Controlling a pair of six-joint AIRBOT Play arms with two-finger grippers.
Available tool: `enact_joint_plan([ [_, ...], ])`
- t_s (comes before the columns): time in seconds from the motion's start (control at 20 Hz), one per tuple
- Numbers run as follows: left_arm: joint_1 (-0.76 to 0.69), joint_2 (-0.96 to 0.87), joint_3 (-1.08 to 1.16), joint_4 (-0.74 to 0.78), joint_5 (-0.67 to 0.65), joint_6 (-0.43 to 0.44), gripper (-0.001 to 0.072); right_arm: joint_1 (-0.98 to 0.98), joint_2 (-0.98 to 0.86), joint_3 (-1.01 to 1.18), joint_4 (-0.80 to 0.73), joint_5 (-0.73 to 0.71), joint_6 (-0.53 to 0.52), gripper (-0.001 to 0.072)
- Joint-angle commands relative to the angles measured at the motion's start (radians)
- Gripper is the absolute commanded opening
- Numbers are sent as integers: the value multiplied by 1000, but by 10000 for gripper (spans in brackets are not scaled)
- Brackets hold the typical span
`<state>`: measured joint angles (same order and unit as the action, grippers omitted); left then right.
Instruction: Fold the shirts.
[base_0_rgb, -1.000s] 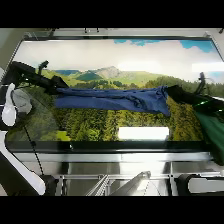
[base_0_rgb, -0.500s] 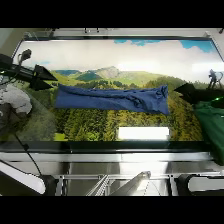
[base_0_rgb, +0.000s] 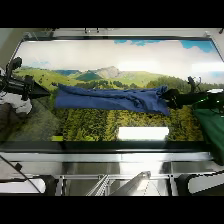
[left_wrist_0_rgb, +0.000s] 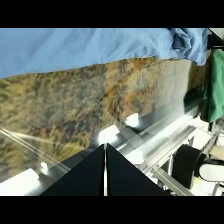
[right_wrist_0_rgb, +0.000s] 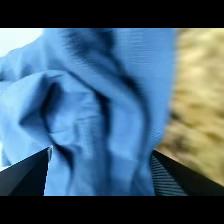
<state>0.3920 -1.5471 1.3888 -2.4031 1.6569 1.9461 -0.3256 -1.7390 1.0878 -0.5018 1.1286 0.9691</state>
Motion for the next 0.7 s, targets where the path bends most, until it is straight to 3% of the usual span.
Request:
enact_joint_plan([
  [0.0,-43,61,-113,-2,-81,23,20,60,-37,13,33,2,4,689],
  [0.05,-71,56,-132,-7,-97,25,19,74,-45,19,55,1,3,529],
  [0.15,-148,25,-135,-8,-121,27,18,103,-49,37,85,3,0,76],
  [0.2,-200,-1,-115,-7,-151,29,16,110,-45,47,89,13,0,24],
  [0.45,-513,-204,98,5,-451,-11,18,53,29,89,84,142,2,22],
  [0.65,-731,-456,339,83,-495,-108,18,-51,77,119,84,295,5,22],
])
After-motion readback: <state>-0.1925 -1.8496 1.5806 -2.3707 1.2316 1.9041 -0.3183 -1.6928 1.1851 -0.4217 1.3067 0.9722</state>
